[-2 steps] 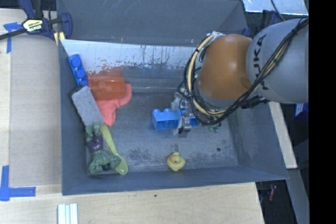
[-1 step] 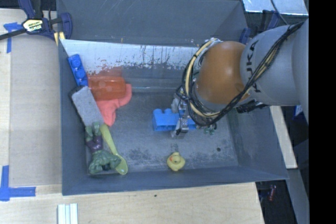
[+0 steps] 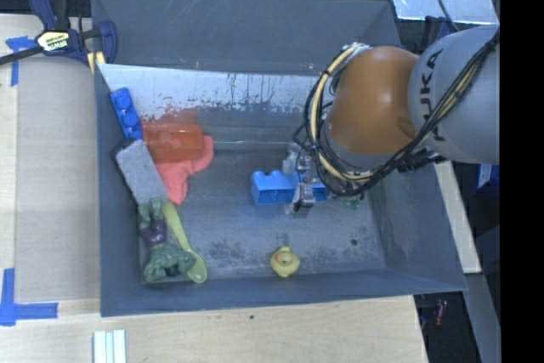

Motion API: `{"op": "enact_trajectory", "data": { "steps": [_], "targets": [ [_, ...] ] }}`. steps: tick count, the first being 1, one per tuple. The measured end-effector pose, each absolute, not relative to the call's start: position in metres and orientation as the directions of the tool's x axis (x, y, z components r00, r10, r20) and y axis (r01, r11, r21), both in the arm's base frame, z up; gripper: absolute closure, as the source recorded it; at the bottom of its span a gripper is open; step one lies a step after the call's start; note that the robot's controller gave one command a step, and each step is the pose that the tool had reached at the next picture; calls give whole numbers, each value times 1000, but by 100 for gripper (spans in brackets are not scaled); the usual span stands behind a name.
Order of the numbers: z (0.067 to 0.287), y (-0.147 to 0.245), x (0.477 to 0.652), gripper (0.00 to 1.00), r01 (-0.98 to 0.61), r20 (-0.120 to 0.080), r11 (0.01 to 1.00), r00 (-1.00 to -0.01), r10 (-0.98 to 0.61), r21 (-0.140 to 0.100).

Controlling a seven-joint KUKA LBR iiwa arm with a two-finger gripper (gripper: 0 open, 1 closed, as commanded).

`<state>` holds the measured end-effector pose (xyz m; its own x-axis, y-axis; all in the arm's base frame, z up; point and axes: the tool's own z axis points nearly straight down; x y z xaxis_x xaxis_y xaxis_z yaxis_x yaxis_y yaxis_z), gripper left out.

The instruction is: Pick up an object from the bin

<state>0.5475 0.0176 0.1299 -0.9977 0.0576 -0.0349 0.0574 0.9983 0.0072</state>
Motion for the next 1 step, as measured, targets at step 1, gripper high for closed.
{"op": "enact_trajectory", "data": {
  "steps": [1],
  "targets": [
    [206, 6, 562, 100, 53, -39, 999, -998, 53, 8]
  ]
}}
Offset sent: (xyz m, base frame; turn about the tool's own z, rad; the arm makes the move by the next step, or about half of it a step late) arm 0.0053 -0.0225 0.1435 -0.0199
